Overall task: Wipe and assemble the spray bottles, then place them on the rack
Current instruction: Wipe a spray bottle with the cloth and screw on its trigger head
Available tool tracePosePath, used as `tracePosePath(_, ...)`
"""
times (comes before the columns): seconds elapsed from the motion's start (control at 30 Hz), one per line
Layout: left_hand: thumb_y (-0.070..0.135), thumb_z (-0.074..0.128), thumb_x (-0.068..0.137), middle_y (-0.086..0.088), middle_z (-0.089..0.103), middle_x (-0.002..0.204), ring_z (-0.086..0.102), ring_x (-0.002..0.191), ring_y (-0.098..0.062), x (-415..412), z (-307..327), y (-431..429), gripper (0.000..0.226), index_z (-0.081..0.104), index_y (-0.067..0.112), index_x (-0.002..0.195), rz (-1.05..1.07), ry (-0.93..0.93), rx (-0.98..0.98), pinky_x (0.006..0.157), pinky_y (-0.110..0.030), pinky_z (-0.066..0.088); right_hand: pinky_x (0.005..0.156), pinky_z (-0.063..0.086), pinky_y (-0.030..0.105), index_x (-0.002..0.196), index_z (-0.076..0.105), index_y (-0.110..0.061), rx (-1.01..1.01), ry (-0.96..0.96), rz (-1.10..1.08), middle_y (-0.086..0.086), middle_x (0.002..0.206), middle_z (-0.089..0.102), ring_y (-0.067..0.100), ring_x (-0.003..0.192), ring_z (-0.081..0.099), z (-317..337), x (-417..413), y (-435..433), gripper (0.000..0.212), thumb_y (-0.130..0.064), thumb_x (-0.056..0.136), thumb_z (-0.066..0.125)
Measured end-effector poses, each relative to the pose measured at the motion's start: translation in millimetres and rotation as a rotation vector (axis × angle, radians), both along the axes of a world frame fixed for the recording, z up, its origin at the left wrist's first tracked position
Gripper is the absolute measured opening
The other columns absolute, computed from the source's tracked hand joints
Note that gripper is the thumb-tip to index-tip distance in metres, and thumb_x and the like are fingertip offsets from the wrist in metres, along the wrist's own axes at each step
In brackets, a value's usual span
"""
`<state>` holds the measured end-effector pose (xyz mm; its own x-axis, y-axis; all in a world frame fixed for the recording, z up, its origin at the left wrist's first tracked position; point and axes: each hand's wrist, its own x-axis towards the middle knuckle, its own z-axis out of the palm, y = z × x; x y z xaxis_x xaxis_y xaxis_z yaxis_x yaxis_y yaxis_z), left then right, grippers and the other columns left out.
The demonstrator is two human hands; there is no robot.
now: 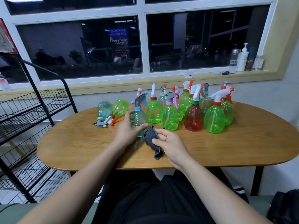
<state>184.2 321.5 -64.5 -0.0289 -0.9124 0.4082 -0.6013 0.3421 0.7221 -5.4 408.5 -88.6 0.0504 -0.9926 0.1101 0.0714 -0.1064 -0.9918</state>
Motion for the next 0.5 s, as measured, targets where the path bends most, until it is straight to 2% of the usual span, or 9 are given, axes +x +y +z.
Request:
tracePosePath(0.1, 0.058, 0.086, 0.080, 0.000, 0.072, 0.125, 0.070, 0.104, -0.015, -9, 4, -8, 0.090, 0.036, 0.031, 0.150, -0.017, -0.025, 0.020, 0.086, -0.032, 0.056, 0.094, 0.052, 0.070, 0.136, 0.065, -0.010, -0.006, 0.003, 0.001, 0.002, 0.118, 0.080, 0.035, 0.108, 0.076, 0, 0, 1, 0.037, 0.005, 0.102, 0.061)
tracePosePath(0.27, 0.061, 0.083, 0.082, -0.004, 0.070, 0.127, 0.069, 0.109, -0.023, -20, 7, -20, 0.093, 0.031, 0.030, 0.152, -0.023, -0.072, 0.050, 0.093, -0.040, 0.057, 0.095, 0.059, 0.055, 0.139, 0.064, -0.008, -0.007, 0.027, 0.005, -0.001, 0.119, 0.080, 0.022, 0.108, 0.077, 2, 1, 3, 0.041, 0.007, 0.102, 0.061)
tracePosePath(0.3, 0.062, 0.083, 0.082, -0.003, 0.070, 0.126, 0.069, 0.108, -0.024, -20, 7, -22, 0.093, 0.030, 0.030, 0.152, -0.027, -0.089, 0.057, 0.092, -0.041, 0.057, 0.095, 0.059, 0.054, 0.140, 0.064, -0.008, -0.009, 0.027, 0.006, -0.001, 0.119, 0.080, 0.022, 0.108, 0.077, 3, 2, 3, 0.041, 0.006, 0.102, 0.061)
tracePosePath(0.37, 0.062, 0.084, 0.080, -0.003, 0.070, 0.126, 0.069, 0.104, -0.022, -18, 8, -23, 0.097, 0.028, 0.030, 0.153, -0.054, -0.110, 0.073, 0.089, -0.039, 0.057, 0.092, 0.057, 0.062, 0.138, 0.065, -0.010, -0.012, 0.030, 0.007, -0.002, 0.119, 0.080, 0.025, 0.106, 0.078, 2, 1, 4, 0.040, 0.005, 0.102, 0.061)
tracePosePath(0.43, 0.054, 0.087, 0.081, -0.003, 0.069, 0.132, 0.069, 0.107, -0.018, -12, 7, -24, 0.099, 0.027, 0.030, 0.156, -0.096, -0.120, 0.072, 0.089, -0.034, 0.055, 0.089, 0.056, 0.067, 0.137, 0.066, -0.011, -0.015, 0.030, 0.006, -0.002, 0.119, 0.080, 0.027, 0.103, 0.078, 1, 1, 3, 0.039, 0.005, 0.102, 0.062)
tracePosePath(0.5, 0.039, 0.090, 0.082, -0.001, 0.064, 0.141, 0.066, 0.110, -0.011, -4, 7, -21, 0.101, 0.025, 0.032, 0.159, -0.136, -0.118, 0.076, 0.092, -0.030, 0.055, 0.088, 0.057, 0.066, 0.135, 0.067, -0.013, -0.019, 0.031, 0.009, -0.003, 0.118, 0.080, 0.026, 0.102, 0.078, 0, 0, 2, 0.038, 0.005, 0.102, 0.062)
